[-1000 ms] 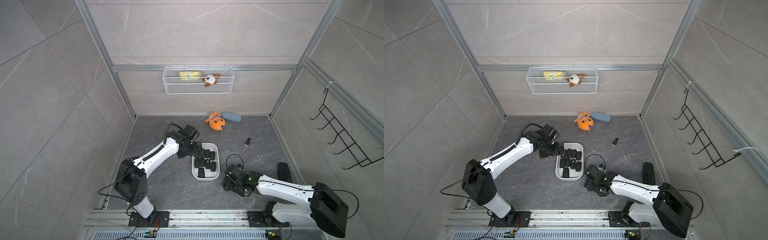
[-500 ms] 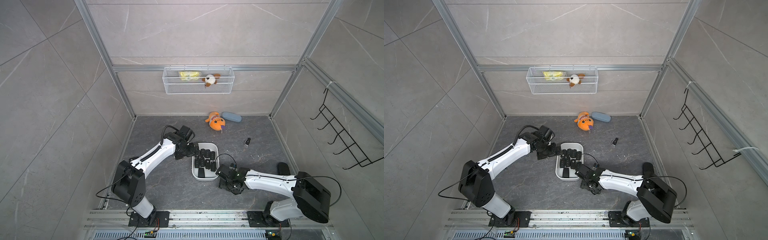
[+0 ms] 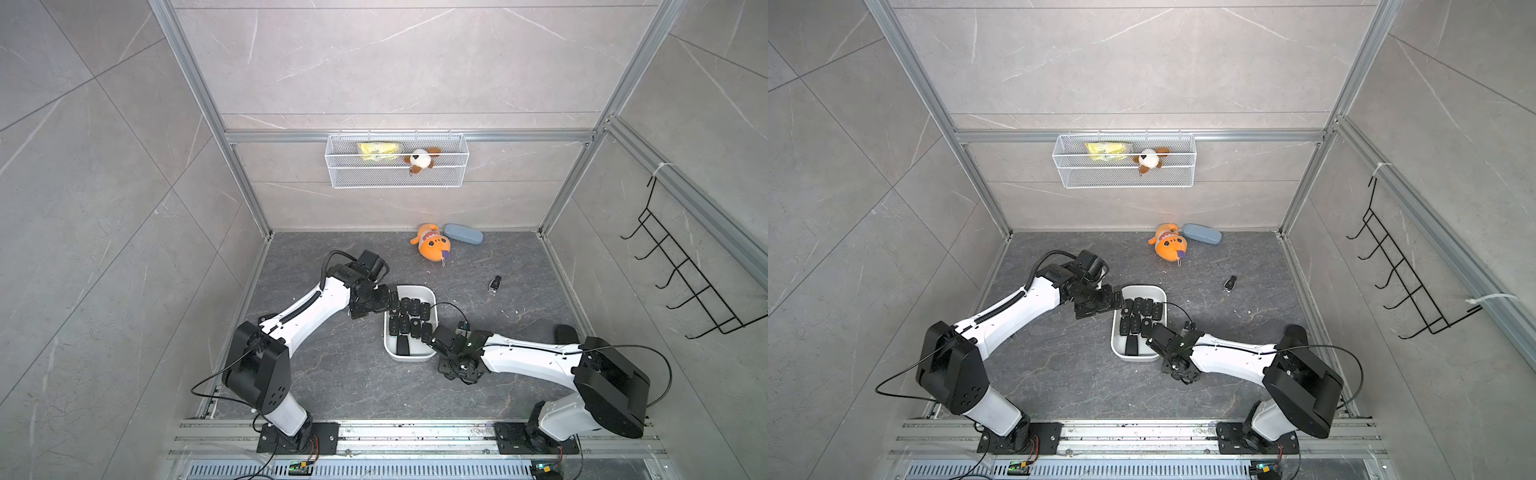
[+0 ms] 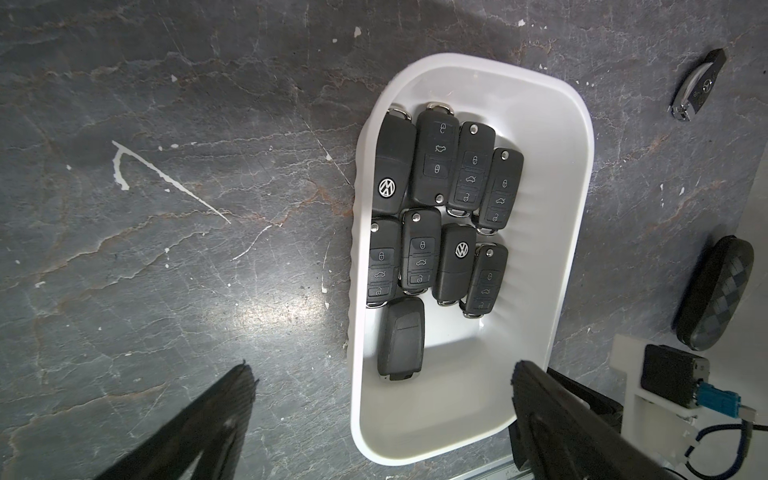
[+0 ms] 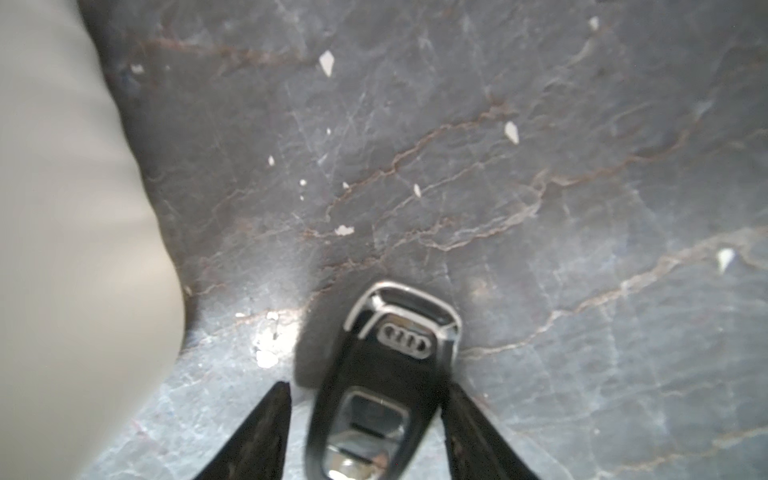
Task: Place the car key into the storage box
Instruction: Pick up the car key from the center of the board.
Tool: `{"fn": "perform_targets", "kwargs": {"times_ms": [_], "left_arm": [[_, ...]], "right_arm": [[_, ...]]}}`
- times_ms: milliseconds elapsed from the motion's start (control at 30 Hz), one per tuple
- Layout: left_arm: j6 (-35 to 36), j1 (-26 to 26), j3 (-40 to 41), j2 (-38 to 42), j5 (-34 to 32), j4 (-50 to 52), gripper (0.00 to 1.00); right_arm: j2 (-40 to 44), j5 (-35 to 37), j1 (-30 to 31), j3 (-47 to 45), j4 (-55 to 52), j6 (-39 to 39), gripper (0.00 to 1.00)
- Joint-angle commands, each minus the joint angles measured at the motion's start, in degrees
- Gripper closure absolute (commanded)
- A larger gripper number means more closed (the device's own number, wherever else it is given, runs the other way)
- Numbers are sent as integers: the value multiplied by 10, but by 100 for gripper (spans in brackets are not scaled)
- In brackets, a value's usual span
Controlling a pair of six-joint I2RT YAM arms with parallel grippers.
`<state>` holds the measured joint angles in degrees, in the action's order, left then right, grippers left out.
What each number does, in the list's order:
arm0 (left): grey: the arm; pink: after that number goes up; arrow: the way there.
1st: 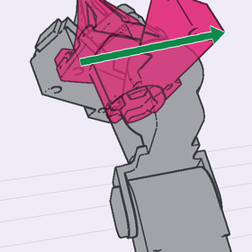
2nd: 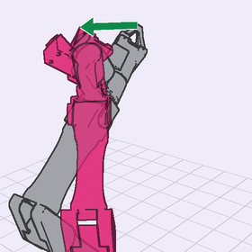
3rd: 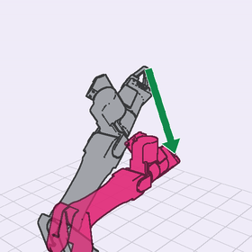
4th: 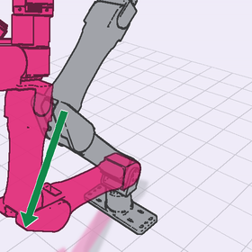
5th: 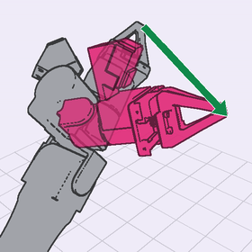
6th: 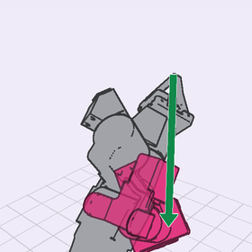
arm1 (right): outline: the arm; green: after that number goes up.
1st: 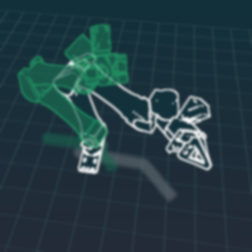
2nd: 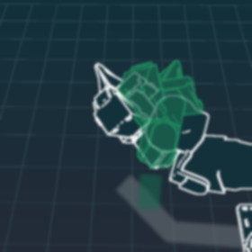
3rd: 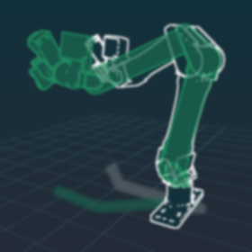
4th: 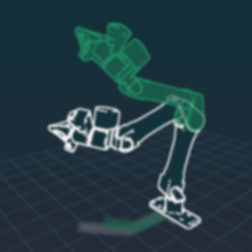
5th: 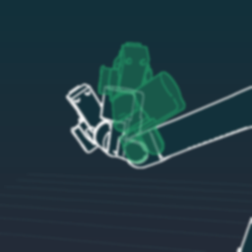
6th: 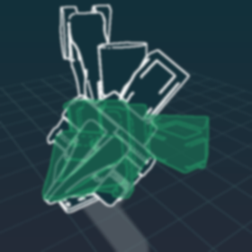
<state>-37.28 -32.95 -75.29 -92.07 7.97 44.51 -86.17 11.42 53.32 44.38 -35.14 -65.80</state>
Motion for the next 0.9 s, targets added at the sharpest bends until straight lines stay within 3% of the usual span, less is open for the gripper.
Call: {"fn": "perform_targets", "kwargs": {"times_ms": [0, 133, 233, 367, 567, 867], "left_arm": [[7, 3, 1, 17, 16, -8, 0], [10, 4, 2, 16, 22, -12, 0], [13, 5, 1, 16, 23, -13, 0], [17, 4, -1, 17, 25, -14, 0], [19, 6, 0, 19, 29, -21, 0], [24, 10, -11, 9, 35, -29, 0]], "right_arm": [[-10, 14, -2, 11, -23, 9, 44], [-22, 18, -2, 14, -21, 13, 43], [-37, 19, -2, 25, -25, 17, 36], [-40, 27, -2, 30, -27, 16, 51], [-14, 44, -3, 39, -60, 21, 58], [57, 78, -2, 86, -149, 42, 59]]}}
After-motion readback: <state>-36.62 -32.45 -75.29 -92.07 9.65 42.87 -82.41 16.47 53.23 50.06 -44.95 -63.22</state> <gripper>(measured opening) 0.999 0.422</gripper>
